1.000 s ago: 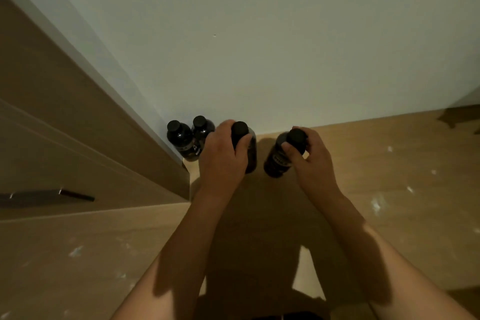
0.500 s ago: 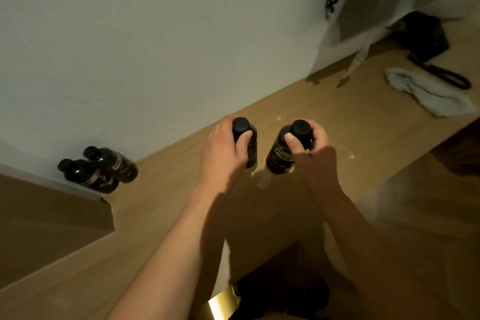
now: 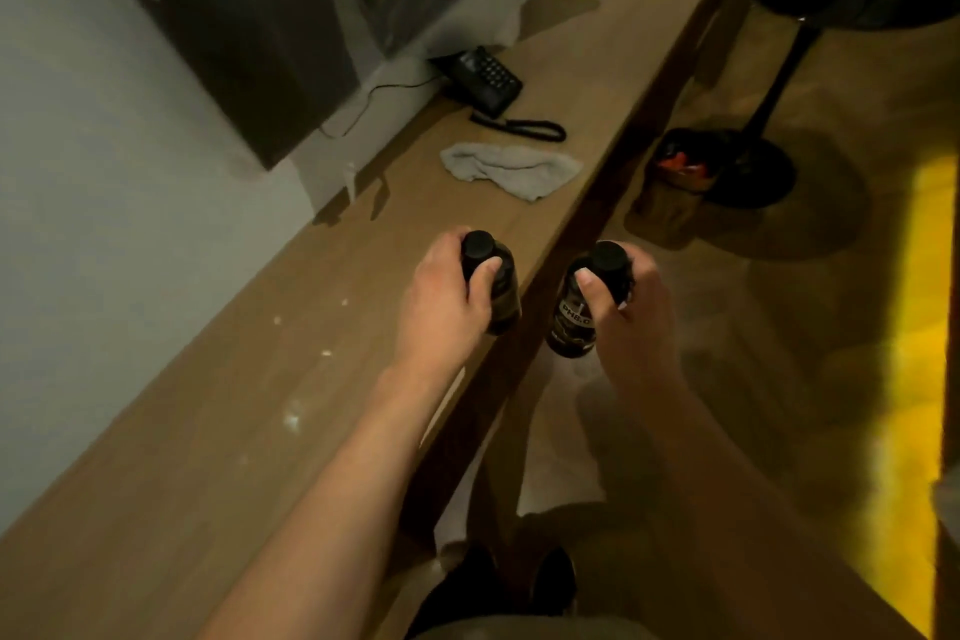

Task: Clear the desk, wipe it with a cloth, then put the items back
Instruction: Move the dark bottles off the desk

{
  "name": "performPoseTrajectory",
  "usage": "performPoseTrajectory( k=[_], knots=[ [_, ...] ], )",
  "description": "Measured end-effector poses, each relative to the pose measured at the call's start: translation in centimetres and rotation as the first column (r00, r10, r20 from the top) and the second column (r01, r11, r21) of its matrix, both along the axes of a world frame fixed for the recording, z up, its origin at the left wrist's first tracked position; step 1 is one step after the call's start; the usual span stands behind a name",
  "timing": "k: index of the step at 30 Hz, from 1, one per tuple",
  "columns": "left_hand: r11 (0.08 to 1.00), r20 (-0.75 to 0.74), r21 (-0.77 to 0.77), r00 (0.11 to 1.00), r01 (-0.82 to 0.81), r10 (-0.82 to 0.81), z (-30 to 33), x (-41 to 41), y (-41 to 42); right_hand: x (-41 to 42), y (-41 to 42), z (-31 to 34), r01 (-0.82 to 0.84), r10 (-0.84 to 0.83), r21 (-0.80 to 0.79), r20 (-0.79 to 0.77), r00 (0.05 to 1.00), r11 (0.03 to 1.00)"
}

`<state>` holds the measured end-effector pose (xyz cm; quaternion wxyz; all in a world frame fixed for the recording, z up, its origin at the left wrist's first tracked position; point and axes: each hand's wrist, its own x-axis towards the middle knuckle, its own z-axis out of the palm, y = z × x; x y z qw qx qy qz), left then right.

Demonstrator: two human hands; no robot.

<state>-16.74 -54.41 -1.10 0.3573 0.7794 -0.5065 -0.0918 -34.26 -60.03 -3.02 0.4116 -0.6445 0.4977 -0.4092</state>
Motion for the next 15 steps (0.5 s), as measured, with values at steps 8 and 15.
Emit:
performPoseTrajectory(
  k=[8, 15],
  knots=[
    [0.963, -0.003, -0.012, 0.963, 0.268, -0.268, 0.1, -8.6, -12.7, -9.4, -8.9, -0.3, 0.227, -0.227, -0.01, 0.022, 0.974, 0.974],
    [0.922, 0.01, -0.028, 0.923, 0.385, -0.385, -2.0, -13.3, -27.0, -14.7, -21.4, -1.1, 0.333, -0.335, -0.057, -0.032, 0.942, 0.941]
  ],
)
